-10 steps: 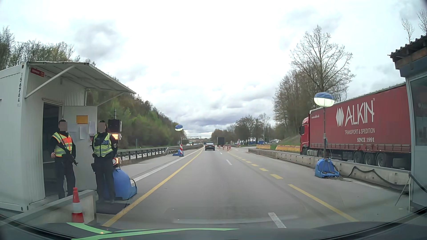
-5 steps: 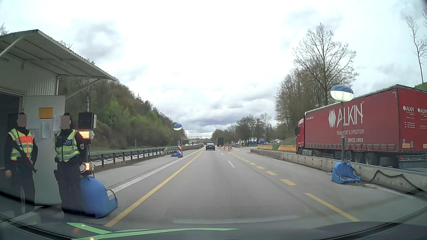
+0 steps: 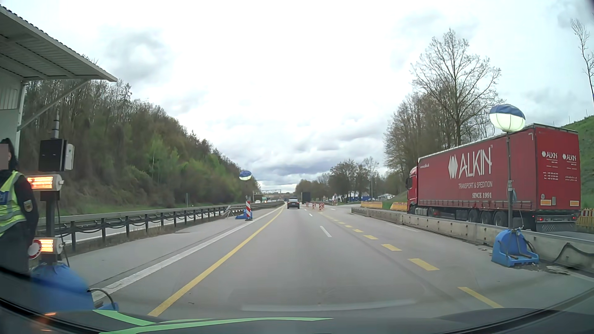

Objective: Follow the waypoints while adhering to traffic rules and regulations

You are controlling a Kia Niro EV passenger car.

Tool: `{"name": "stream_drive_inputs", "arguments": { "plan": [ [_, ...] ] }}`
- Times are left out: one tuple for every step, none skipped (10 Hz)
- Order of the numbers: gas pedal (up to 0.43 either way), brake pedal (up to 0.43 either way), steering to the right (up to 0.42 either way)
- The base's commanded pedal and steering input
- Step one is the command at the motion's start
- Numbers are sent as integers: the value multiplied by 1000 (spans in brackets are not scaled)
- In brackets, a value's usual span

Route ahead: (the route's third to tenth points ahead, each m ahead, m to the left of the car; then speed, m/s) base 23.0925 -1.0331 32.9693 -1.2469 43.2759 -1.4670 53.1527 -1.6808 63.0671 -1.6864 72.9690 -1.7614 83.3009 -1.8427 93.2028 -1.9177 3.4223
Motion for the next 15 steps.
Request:
{"name": "stream_drive_inputs", "arguments": {
  "plan": [
    [39, 0, -5],
    [39, 0, -5],
    [39, 0, -5],
    [47, 0, -5],
    [47, 0, -4],
    [47, 0, -5],
    [59, 0, -5],
    [59, 0, -4],
    [67, 0, -4],
    [67, 0, -5],
    [67, 0, -5],
    [67, 0, -4],
    [67, 0, -4],
    [67, 0, -2],
    [79, 0, -1]
  ]
}}
